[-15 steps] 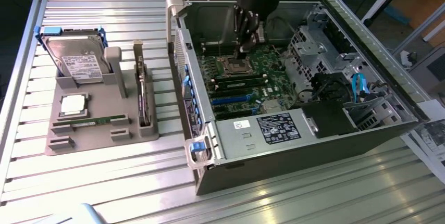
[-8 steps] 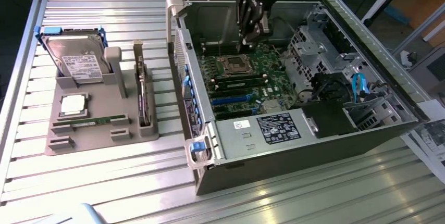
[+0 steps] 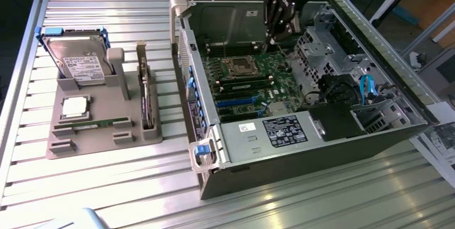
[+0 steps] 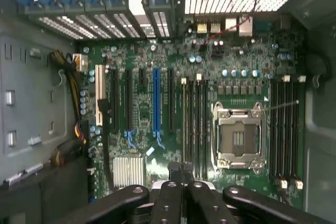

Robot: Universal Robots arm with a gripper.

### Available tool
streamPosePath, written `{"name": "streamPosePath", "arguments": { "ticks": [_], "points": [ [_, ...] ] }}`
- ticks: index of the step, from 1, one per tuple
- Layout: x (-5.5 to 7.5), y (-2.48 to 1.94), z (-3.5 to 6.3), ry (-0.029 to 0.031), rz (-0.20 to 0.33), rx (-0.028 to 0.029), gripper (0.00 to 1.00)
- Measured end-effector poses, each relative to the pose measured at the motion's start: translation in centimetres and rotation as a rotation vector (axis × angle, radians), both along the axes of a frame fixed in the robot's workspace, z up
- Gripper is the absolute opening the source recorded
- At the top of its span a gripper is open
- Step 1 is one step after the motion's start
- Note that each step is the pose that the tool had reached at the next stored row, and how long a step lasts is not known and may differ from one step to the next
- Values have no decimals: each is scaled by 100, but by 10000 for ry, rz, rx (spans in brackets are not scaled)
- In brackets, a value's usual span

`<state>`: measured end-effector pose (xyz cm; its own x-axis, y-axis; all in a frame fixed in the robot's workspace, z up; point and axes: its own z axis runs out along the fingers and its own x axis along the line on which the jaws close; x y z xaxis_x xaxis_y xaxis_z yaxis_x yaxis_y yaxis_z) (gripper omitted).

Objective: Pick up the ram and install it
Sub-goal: 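Press down the ram until it locks into place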

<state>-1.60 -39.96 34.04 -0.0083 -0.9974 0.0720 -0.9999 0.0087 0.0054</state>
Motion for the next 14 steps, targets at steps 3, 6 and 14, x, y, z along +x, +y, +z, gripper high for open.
{"name": "streamPosePath", "arguments": {
  "ticks": [3, 6, 14],
  "points": [
    [137, 0, 0, 2, -1, 0, 11],
    [307, 1, -1, 3, -1, 0, 11],
    [309, 0, -1, 6, -1, -1, 11]
  ]
}}
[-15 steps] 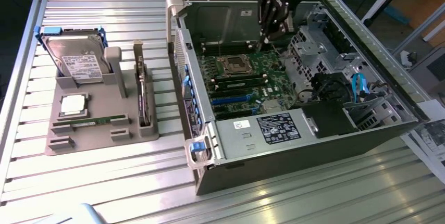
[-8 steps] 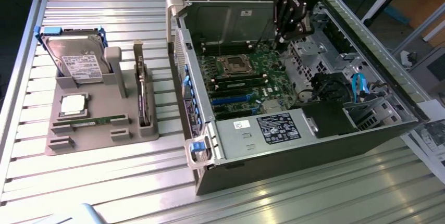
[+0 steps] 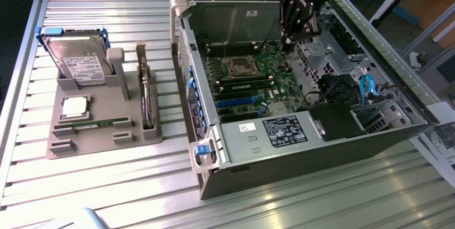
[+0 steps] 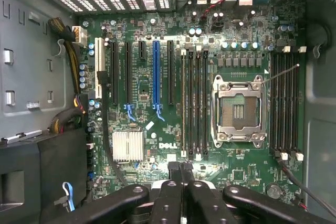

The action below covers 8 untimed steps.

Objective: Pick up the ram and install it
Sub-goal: 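Press down the ram until it locks into place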

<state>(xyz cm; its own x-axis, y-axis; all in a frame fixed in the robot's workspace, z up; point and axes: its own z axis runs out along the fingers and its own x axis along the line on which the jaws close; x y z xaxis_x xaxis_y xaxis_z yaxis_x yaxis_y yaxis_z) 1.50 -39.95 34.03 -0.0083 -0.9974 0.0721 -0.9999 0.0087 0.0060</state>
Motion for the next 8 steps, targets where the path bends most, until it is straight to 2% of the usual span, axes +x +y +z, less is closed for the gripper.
{"name": "streamPosePath", "arguments": {
  "ticks": [8],
  "points": [
    [0, 0, 0, -1, -6, 0, 11]
  ]
}}
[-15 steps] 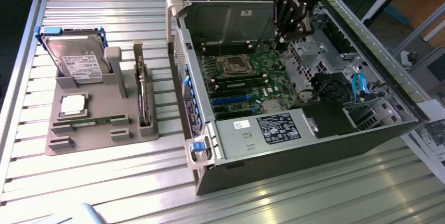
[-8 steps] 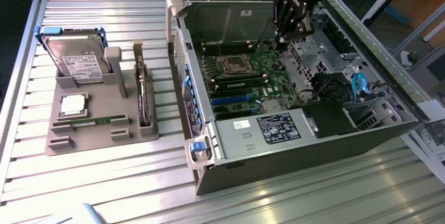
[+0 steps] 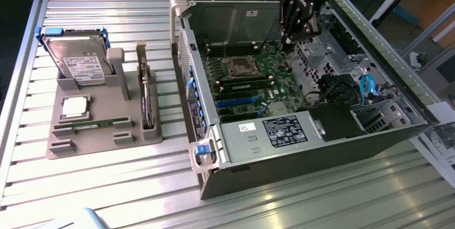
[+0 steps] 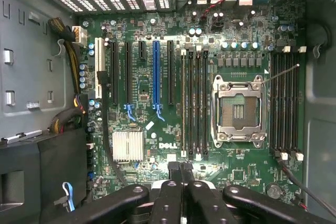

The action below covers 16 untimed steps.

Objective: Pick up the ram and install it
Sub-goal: 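Press down the ram until it locks into place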

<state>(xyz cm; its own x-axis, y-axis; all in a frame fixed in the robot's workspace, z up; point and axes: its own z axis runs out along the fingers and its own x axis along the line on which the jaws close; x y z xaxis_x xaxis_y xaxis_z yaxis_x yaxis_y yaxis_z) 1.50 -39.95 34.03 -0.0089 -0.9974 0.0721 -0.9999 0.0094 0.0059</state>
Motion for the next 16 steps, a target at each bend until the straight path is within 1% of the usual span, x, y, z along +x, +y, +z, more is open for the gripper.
{"name": "streamPosePath", "arguments": {
  "ticks": [1, 3, 9, 10, 13, 16],
  "points": [
    [0, 0, 0, 0, -156, 0, 11],
    [0, 0, 0, 0, -798, 0, 11],
    [0, 0, -2, 0, -1901, 2, 11],
    [0, 0, -3, 0, -2249, 2, 11],
    [0, 0, -2, 0, -3635, 0, 11],
    [0, 0, -3, 0, -4659, 0, 11]
  ]
}}
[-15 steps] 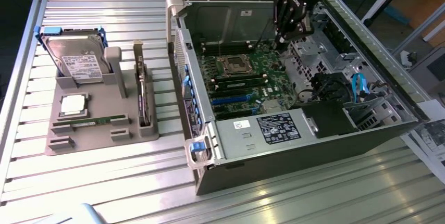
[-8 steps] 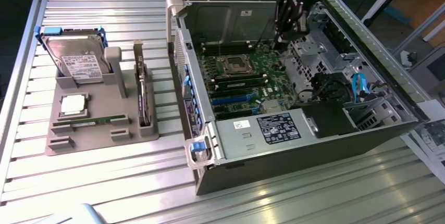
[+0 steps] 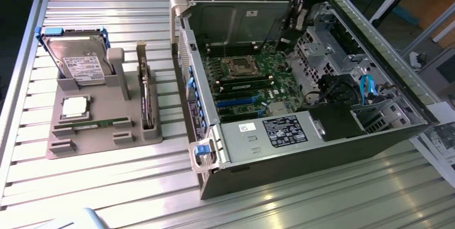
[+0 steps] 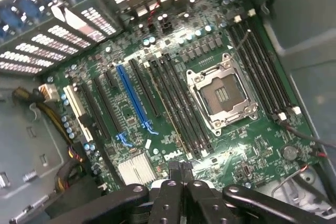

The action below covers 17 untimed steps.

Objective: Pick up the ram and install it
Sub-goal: 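Press down the ram until it locks into place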

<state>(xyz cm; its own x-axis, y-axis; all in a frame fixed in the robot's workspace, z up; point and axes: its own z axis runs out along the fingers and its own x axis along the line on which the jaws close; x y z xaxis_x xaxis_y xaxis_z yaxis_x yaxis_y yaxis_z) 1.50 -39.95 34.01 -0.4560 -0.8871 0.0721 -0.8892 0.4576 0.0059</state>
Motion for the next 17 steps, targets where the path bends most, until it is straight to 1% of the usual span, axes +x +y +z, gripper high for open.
{"name": "streamPosePath", "arguments": {
  "ticks": [17],
  "points": [
    [0, 0, -3, 0, -3357, 0, 11]
  ]
}}
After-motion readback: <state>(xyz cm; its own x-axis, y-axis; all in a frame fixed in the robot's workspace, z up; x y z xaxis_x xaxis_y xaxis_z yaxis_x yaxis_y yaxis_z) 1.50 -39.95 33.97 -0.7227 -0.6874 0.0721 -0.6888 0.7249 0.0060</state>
